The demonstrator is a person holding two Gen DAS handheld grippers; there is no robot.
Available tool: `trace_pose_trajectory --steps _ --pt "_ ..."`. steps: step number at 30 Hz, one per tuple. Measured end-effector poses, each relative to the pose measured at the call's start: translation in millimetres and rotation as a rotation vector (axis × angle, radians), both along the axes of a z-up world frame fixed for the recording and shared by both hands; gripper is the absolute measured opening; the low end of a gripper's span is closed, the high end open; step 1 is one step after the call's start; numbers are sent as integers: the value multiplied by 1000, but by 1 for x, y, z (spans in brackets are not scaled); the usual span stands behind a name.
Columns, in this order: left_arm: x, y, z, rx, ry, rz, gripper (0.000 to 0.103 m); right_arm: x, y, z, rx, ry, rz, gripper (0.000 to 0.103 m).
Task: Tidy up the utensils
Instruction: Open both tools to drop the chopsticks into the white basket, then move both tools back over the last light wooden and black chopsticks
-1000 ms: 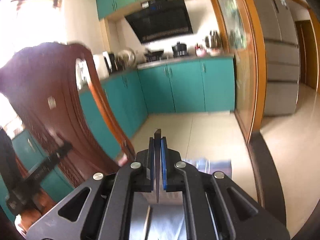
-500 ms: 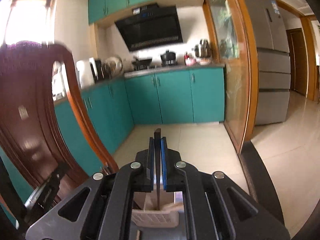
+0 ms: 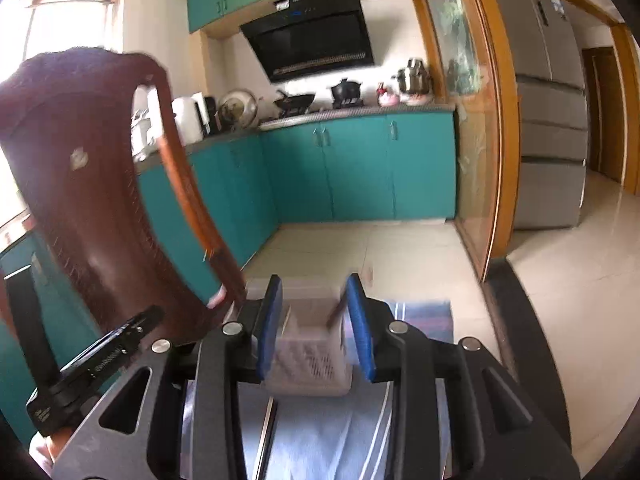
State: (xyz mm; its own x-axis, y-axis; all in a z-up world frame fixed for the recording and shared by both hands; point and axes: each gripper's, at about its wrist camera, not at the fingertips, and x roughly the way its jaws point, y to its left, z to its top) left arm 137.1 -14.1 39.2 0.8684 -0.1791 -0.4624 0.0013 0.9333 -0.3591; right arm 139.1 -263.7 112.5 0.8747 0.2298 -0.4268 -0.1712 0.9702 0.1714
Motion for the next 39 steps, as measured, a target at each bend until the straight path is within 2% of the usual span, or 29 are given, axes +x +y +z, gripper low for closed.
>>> trace_pose_trajectory --steps 2,4,6,8,12,13,15,16,18,19,20,22,28,30,32,34,35,39 --pt "-18 -9 -21 61 57 -43 37 -4 4 -27 -22 74 25 33" --pt "-34 -19 -39 126 93 -84 37 5 16 -67 -71 197 49 33" --pt "-51 -26 -58 193 138 -125 37 26 29 -116 -77 382 82 33" --pt "-65 -30 -74 220 181 -172 38 41 43 -151 -74 508 122 33" --pt "-75 -26 -89 249 219 -202 42 61 81 -191 -117 634 189 34" --pt "-75 -23 -90 247 224 -200 43 64 95 -199 -131 649 211 38" --pt "-71 -20 -92 239 237 -195 43 69 113 -207 -170 651 222 50" --pt "-74 -19 -96 237 241 -194 43 69 124 -208 -221 618 210 54" --pt "-70 -17 -98 228 255 -195 45 74 136 -209 -292 605 187 54" --pt "-69 -17 -99 224 262 -196 45 76 140 -209 -312 599 172 48" --pt "-69 -16 -100 219 267 -196 45 76 140 -209 -323 591 151 32" --pt "-69 -15 -103 212 278 -196 45 78 135 -209 -289 600 134 15" --pt "-68 -16 -109 201 299 -206 45 77 84 -207 -73 654 34 13" --pt "-67 -16 -111 200 305 -207 46 71 61 -200 65 648 36 13" --pt "-65 -16 -112 197 313 -207 46 66 45 -193 135 624 27 13" --pt "-63 -17 -113 196 320 -209 47 63 32 -187 143 597 3 14" --pt "-63 -17 -113 197 322 -211 47 62 27 -183 124 588 -17 17" --pt "-61 -20 -114 200 335 -216 49 58 10 -185 54 584 -72 18"
